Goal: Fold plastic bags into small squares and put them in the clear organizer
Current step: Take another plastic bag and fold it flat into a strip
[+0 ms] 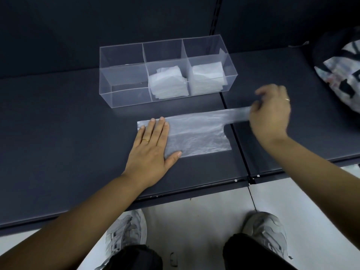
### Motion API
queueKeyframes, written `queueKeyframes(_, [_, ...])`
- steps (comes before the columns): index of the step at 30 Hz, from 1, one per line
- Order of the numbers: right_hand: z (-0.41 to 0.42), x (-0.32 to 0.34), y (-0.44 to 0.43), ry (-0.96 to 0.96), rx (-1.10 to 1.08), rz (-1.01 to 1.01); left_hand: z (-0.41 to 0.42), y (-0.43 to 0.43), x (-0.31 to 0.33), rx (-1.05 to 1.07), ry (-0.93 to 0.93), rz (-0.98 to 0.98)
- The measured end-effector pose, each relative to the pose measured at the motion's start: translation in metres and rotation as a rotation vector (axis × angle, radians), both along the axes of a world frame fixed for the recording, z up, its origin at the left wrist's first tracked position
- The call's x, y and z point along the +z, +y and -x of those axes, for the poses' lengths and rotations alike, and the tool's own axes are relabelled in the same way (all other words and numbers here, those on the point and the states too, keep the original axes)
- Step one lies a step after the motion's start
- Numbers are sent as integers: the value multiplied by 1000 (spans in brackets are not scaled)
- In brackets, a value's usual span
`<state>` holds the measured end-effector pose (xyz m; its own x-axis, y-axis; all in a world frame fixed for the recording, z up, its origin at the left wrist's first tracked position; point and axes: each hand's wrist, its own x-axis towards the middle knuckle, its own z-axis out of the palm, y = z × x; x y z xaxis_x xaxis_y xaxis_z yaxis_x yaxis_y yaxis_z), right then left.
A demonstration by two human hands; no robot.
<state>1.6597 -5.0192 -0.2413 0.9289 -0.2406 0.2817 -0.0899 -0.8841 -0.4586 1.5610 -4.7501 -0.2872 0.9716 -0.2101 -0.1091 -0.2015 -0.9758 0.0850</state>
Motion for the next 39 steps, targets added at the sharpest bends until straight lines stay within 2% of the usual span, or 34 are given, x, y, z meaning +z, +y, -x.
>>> queueKeyframes(2, [17, 1, 35, -38, 371, 37, 0, 0, 0, 2, -1, 16])
queueKeyframes(4, [40, -10, 71, 146, 774, 74, 0, -1, 1, 4, 2, 40])
queueKeyframes(6, [54, -29, 89, 323, 892, 176, 1, -1, 2, 6, 9, 58])
queueKeyframes(10, [37, -47, 57, 387, 654, 401, 1, 0, 3, 23, 6, 41])
queueKeyframes(15, [24, -43, -6, 449, 398, 418, 1, 3, 1, 109, 42, -1])
queueKeyframes(17, [27, -36, -16, 411, 356, 416, 0, 3, 2, 142, 62, 14])
queueKeyframes(19, [36, -25, -18, 287, 456, 294, -1, 3, 9, 157, 51, 59])
queueKeyframes(21, [49, -14, -15, 193, 622, 97, 0, 0, 18, 76, -44, 122])
queueKeyframes(23, [60, -10, -14, 207, 699, -6, 4, -8, 24, -59, -116, 264])
queueKeyframes(26, [67, -13, -16, 307, 665, -71, 14, -23, 25, -170, -84, 403])
queueKeyframes(29, [63, -14, -13, 300, 650, -119, 21, -30, 17, -167, -53, 387])
queueKeyframes(33, [55, -14, -7, 342, 714, -55, 21, -32, 11, -130, -115, 364])
queueKeyframes(37, [50, -1, -10, 497, 666, -231, 14, -35, 8, -119, -351, 320])
queueKeyframes(39, [48, 4, -11, 538, 661, -237, 9, -34, 6, -138, -460, 319])
